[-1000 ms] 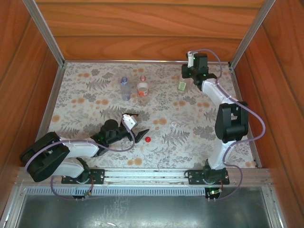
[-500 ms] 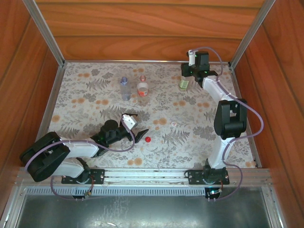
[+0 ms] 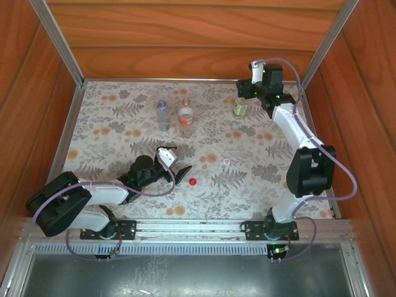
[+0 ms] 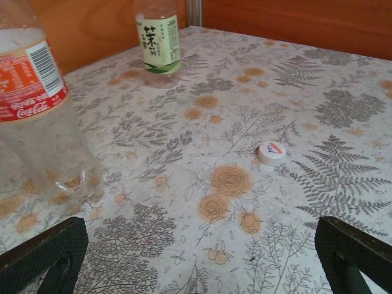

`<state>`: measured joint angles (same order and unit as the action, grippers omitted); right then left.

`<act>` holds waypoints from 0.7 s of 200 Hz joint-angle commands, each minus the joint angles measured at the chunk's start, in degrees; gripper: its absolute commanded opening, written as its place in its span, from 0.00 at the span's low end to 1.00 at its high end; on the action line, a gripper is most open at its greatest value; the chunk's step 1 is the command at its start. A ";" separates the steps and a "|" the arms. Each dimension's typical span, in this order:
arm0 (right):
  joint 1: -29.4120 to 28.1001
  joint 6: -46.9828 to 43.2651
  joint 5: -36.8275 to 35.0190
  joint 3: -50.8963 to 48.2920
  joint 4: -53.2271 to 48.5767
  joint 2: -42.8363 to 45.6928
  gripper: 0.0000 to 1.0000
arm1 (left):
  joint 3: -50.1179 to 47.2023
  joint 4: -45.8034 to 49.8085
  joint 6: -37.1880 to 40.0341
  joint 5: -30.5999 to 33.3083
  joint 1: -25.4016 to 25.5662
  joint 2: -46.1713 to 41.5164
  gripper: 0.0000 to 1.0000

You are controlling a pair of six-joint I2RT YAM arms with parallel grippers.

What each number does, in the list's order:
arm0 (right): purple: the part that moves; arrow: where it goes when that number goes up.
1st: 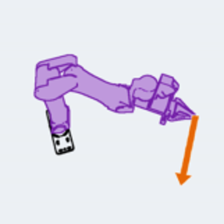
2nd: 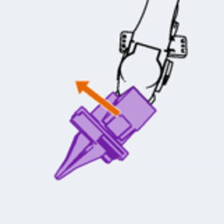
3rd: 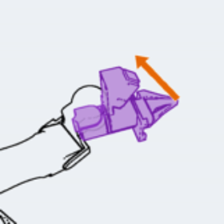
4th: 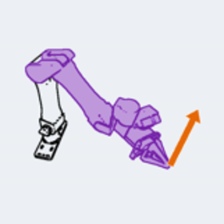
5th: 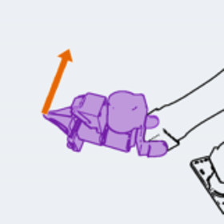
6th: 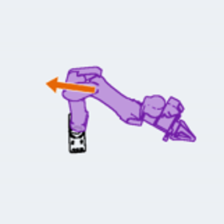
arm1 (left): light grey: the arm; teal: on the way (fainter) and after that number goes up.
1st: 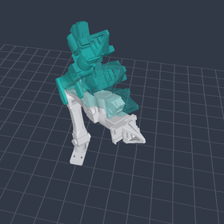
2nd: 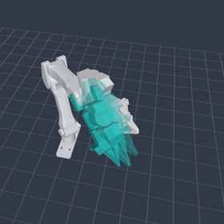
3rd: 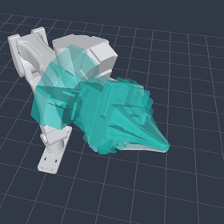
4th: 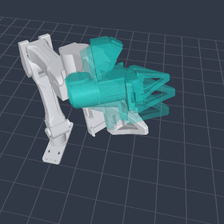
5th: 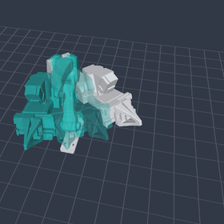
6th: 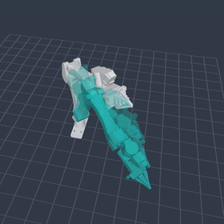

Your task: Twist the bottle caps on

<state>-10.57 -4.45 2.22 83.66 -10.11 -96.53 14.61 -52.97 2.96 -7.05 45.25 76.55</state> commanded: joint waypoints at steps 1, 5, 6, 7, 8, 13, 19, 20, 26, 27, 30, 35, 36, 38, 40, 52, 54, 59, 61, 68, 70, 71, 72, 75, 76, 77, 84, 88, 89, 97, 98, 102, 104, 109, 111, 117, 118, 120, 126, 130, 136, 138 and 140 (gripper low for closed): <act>-1.17 -0.39 2.70 -3.62 -0.92 5.04 0.88 | -0.76 -0.91 -0.15 1.07 -1.59 -0.78 1.00; -1.48 -0.39 2.93 -4.38 -0.95 5.97 0.88 | -0.89 -0.92 -0.23 1.08 -1.88 -0.94 1.00; -1.57 -0.39 2.95 -4.60 -0.96 6.16 0.88 | -0.94 -0.96 -0.23 1.08 -1.99 -1.04 1.00; -1.61 -0.43 2.96 -4.75 -1.01 6.44 0.88 | -0.96 -0.93 -0.28 1.08 -2.09 -1.09 1.00; -1.72 -0.45 2.96 -4.96 -0.99 6.61 0.88 | -0.98 -0.96 -0.30 1.07 -2.18 -1.12 1.00; -2.26 -0.47 3.11 -5.94 -0.88 7.74 0.88 | -1.18 -0.96 -0.24 1.12 -2.56 -1.35 1.00; -2.86 -0.54 3.31 -7.16 -0.88 9.07 0.88 | -1.32 -0.91 -0.24 1.07 -3.03 -1.57 1.00; -2.96 -0.55 3.27 -7.31 -0.88 9.25 0.88 | -1.33 -0.91 -0.24 1.07 -3.14 -1.62 1.00; -3.62 -0.61 3.40 -8.66 -1.00 10.55 0.88 | -1.41 -0.95 -0.27 1.01 -3.68 -1.74 1.00; -3.78 -0.63 3.49 -8.85 -0.98 10.78 0.88 | -1.37 -0.93 -0.25 0.95 -3.73 -1.79 1.00; -4.18 -0.66 3.65 -9.48 -0.99 11.40 0.88 | -1.42 -0.93 -0.24 0.84 -4.01 -1.77 1.00; -4.89 -0.80 3.90 -10.43 -1.22 12.56 0.88 | -1.36 -0.91 -0.23 0.39 -4.60 -1.76 1.00; -5.03 -0.81 3.96 -10.66 -1.23 12.80 0.88 | -1.35 -0.91 -0.19 0.34 -4.71 -1.80 1.00; -5.39 -0.89 3.98 -11.13 -1.23 13.13 0.88 | -1.30 -0.95 -0.16 0.14 -4.86 -1.73 1.00; -5.71 -0.97 4.03 -11.52 -1.38 13.63 0.88 | -1.20 -0.92 -0.20 -0.06 -5.10 -1.64 1.00; -7.64 -1.25 4.30 -14.23 -1.61 16.18 0.88 | -0.68 -0.93 -0.07 -1.23 -6.60 -1.18 1.00; -8.03 -1.33 4.31 -14.73 -1.70 16.55 0.88 | -0.54 -0.91 -0.06 -1.46 -6.81 -0.98 1.00; -8.80 -1.35 4.42 -15.77 -1.92 17.61 0.88 | -0.11 -0.98 -0.07 -2.07 -7.46 -0.60 1.00; -9.13 -1.35 4.39 -16.10 -2.04 17.91 0.88 | 0.13 -0.93 -0.11 -2.35 -7.68 -0.37 1.00; -10.30 -1.35 4.52 -17.44 -2.60 19.16 0.88 | 0.90 -0.94 -0.19 -3.35 -8.64 0.17 1.00; -10.69 -1.35 4.65 -17.77 -2.87 19.40 0.88 | 1.15 -0.96 -0.23 -3.77 -8.90 0.37 1.00; -10.87 -1.35 4.64 -17.98 -2.97 19.56 0.88 | 1.23 -0.93 -0.23 -3.90 -9.06 0.49 1.00; -11.01 -1.35 4.73 -18.17 -3.11 19.77 0.88 | 1.39 -0.92 -0.23 -4.05 -9.18 0.55 1.00; -11.54 -1.36 4.87 -18.69 -3.42 20.17 0.88 | 1.77 -0.91 -0.35 -4.57 -9.53 0.91 1.00; -11.65 -1.40 4.88 -18.83 -3.55 20.29 0.88 | 1.93 -0.95 -0.38 -4.69 -9.73 0.98 1.00; -11.83 -1.42 4.94 -18.99 -3.71 20.44 0.88 | 2.05 -0.93 -0.40 -4.84 -9.78 1.11 1.00; -12.91 -1.67 5.19 -20.02 -4.46 21.29 0.88 | 3.19 -0.92 -0.35 -5.94 -10.56 1.88 1.00; -13.69 -1.91 5.17 -20.66 -5.16 21.84 0.88 | 3.80 -0.91 -0.33 -6.47 -10.97 2.44 1.00; -13.82 -1.94 5.16 -20.87 -5.35 21.96 0.88 | 4.04 -0.91 -0.33 -6.66 -11.06 2.54 1.00; -15.15 -1.92 4.84 -22.32 -6.40 23.14 0.88 | 5.33 -0.95 -0.40 -7.71 -11.82 3.63 1.00; -15.26 -1.86 4.83 -22.49 -6.45 23.27 0.88 | 5.51 -0.97 -0.41 -7.85 -11.88 3.79 1.00; -15.86 -1.69 4.80 -23.35 -6.79 23.84 0.88 | 6.22 -0.98 -0.36 -8.27 -12.35 4.37 1.00; -16.19 -1.52 4.81 -23.78 -6.95 24.20 0.89 | 6.59 -0.97 -0.33 -8.56 -12.48 4.63 1.00; -16.81 -1.05 4.94 -24.81 -7.23 24.91 0.88 | 7.42 -0.93 -0.25 -9.16 -12.97 5.58 1.00; -17.18 -0.75 5.15 -25.50 -7.37 25.36 0.89 | 7.75 -0.91 -0.24 -9.37 -13.17 5.83 1.00; -17.64 -0.15 5.28 -26.62 -7.61 26.08 0.88 | 8.80 -0.93 -0.24 -9.89 -13.64 6.85 1.00; -17.73 0.00 5.35 -26.84 -7.67 26.24 0.88 | 8.96 -0.92 -0.24 -9.99 -13.71 6.98 1.00; -17.91 0.21 5.43 -27.29 -7.81 26.51 0.89 | 9.32 -0.91 -0.24 -10.17 -13.90 7.35 1.00; -18.28 0.86 5.68 -28.41 -8.16 27.34 0.89 | 10.44 -0.96 -0.24 -10.55 -14.28 8.35 1.00; -18.51 1.27 5.84 -29.17 -8.47 27.87 0.89 | 11.11 -0.91 -0.20 -10.83 -14.58 9.02 1.00; -18.77 1.77 5.66 -30.21 -8.92 28.48 0.89 | 12.09 -0.93 -0.20 -11.02 -14.83 10.13 1.00; -18.83 1.98 5.59 -30.46 -9.00 28.86 0.89 | 12.45 -0.91 -0.25 -11.09 -14.93 10.46 1.00; -18.93 2.16 5.46 -30.85 -9.13 28.95 0.89 | 12.85 -0.91 -0.24 -11.13 -15.02 10.90 1.00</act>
<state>-28.62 -4.47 6.72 56.14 -16.08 -70.32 23.79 -52.99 2.96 -14.44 31.62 84.07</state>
